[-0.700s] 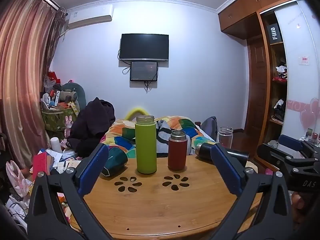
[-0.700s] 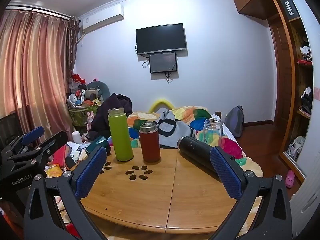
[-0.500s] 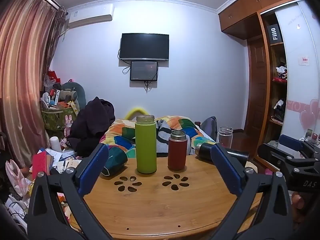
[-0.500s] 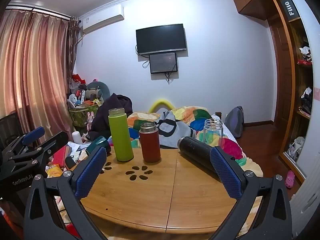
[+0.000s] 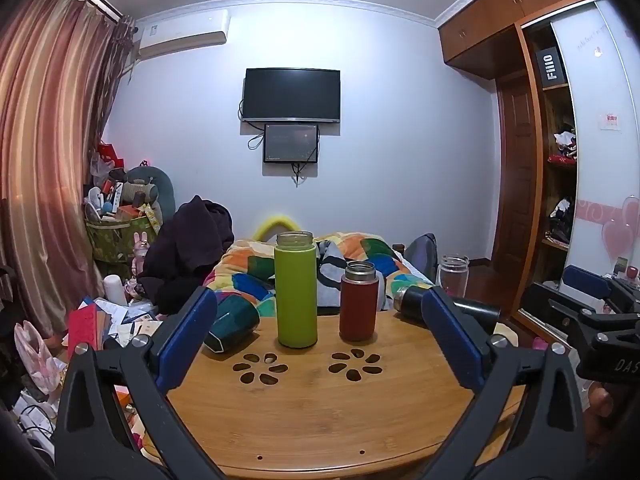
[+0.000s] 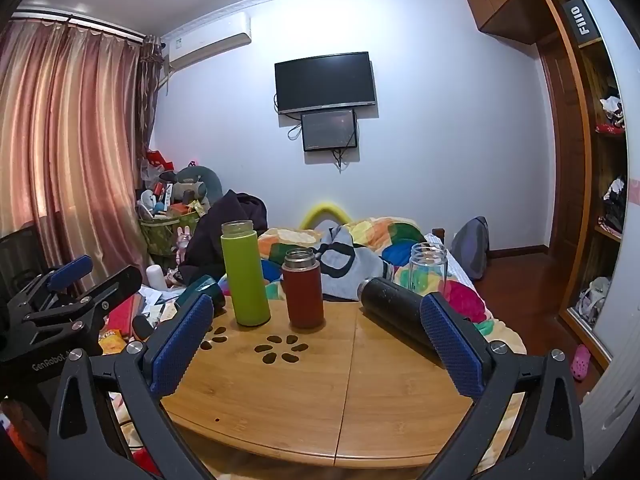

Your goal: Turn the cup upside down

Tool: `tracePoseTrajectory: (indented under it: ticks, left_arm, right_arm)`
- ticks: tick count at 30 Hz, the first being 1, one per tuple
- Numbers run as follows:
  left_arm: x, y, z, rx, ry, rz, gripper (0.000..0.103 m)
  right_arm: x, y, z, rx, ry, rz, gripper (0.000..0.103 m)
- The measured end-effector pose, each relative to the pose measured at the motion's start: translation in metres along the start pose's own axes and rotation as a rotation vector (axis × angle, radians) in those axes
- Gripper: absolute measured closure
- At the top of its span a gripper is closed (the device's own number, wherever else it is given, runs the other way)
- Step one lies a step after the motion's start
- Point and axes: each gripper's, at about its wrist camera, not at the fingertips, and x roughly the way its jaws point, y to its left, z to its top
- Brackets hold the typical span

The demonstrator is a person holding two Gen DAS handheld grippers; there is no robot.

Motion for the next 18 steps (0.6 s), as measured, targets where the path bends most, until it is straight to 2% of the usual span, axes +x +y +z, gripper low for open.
tracePoseTrajectory:
  ticks: [18]
  left_arm:
    - [-0.0026,0.0001,0.0002,-0.001,-0.004,0.007,0.0]
  right_arm:
    - [-0.0095,-0.0007,0.0012,-0.01,-0.02,0.012,0.0]
